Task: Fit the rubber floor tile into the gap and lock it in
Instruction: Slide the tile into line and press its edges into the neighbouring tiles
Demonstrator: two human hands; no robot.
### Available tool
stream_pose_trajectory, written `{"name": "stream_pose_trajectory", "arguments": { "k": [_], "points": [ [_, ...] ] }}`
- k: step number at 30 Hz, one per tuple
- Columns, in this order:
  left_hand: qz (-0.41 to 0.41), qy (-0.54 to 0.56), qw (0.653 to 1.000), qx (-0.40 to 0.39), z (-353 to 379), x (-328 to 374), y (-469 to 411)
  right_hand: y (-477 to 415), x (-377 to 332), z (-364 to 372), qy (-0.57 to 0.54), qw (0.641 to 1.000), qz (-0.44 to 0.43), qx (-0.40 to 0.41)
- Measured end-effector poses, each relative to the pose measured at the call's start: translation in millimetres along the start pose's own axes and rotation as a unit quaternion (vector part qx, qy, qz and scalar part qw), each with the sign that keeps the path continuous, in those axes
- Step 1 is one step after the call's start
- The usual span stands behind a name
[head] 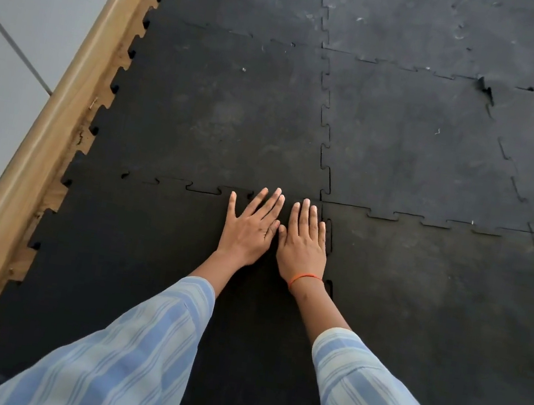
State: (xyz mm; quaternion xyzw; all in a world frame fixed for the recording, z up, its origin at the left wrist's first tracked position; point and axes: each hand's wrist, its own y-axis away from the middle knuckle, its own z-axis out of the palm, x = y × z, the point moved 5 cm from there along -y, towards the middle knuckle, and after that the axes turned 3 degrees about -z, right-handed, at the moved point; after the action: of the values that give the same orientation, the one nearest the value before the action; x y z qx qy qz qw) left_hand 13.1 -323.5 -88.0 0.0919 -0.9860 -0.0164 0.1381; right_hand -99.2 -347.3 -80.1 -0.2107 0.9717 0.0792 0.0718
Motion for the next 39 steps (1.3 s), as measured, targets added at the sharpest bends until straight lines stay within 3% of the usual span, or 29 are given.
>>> {"name": "stream_pose_trajectory", "arguments": {
  "k": [6, 13, 19, 25, 29, 33, 39],
  "points": [
    [0.008, 0.01, 1.0, 0.012, -4, 5, -5, 19, -1, 4, 0.002, 0.997, 0.056, 0.056],
    [0.026, -0.004, 0.999, -0.039, -2, 10, -25, 17, -1, 3, 0.008, 0.997, 0.048, 0.057],
    [0.007, -0.004, 1.0, -0.011, 5, 13, -28, 16, -2, 4, 0.015, 0.996, 0.042, 0.076],
    [0.025, 0.021, 0.998, -0.054, -1, 7, -17, 9, 1, 3, -0.008, 0.998, 0.041, 0.039],
    [0.031, 0.0, 0.995, -0.093, 0, 3, 8, 5, 11, -3, -0.01, 1.0, -0.01, 0.016],
    [0.039, -0.042, 0.991, -0.121, 6, 12, 25, 26, 32, -6, -0.021, 0.992, 0.118, 0.042],
    [0.019, -0.034, 0.991, -0.127, 11, 20, 27, 18, 36, 0, -0.048, 0.99, 0.126, -0.033]
  ]
}}
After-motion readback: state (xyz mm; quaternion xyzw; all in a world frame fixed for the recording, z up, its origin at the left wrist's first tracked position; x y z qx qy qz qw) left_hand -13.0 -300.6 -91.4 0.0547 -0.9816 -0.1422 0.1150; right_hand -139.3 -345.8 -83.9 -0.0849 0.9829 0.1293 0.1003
